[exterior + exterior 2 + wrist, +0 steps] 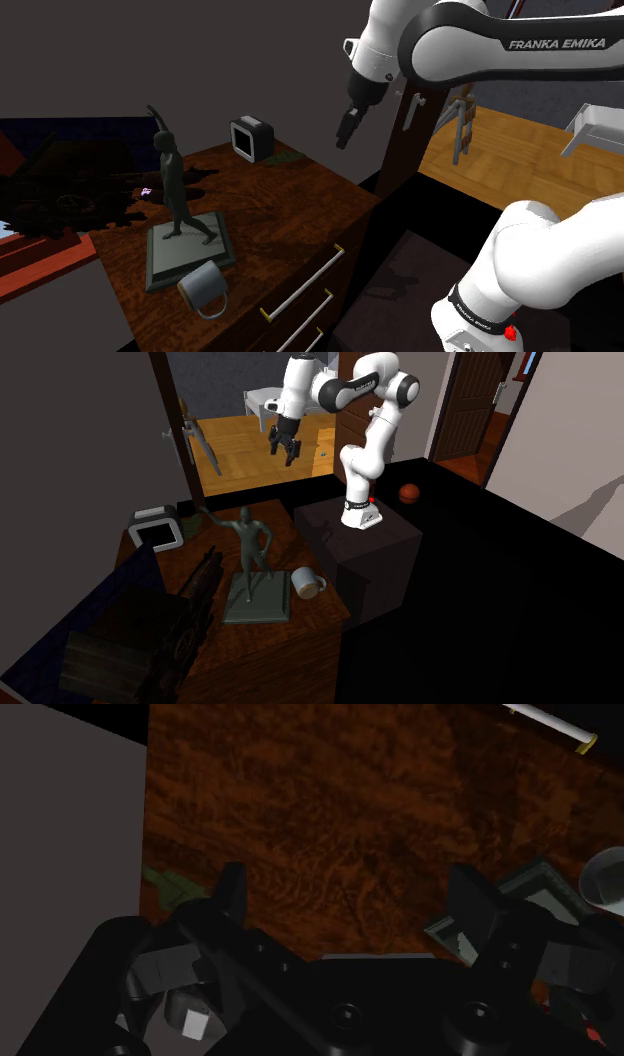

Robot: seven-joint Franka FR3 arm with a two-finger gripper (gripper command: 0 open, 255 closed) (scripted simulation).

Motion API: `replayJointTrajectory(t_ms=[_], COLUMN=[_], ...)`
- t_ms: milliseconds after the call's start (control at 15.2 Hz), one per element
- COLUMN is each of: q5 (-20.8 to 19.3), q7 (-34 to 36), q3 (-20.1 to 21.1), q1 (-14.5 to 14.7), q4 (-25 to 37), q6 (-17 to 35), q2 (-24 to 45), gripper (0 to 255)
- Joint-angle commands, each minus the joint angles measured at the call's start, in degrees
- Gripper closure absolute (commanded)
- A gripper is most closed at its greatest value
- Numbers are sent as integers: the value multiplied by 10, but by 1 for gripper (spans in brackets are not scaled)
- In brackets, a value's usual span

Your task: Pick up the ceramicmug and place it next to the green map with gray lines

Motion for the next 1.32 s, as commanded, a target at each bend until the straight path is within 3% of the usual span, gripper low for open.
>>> replayJointTrajectory(t_ms=[0, 660, 1254], q5=[0, -9, -44], q7=[-13, -66, -101], q3=[8, 58, 108], q1=[11, 61, 99], q4=[7, 48, 102], q6=[29, 143, 219], q2=[32, 176, 305], gripper=[0, 0, 0])
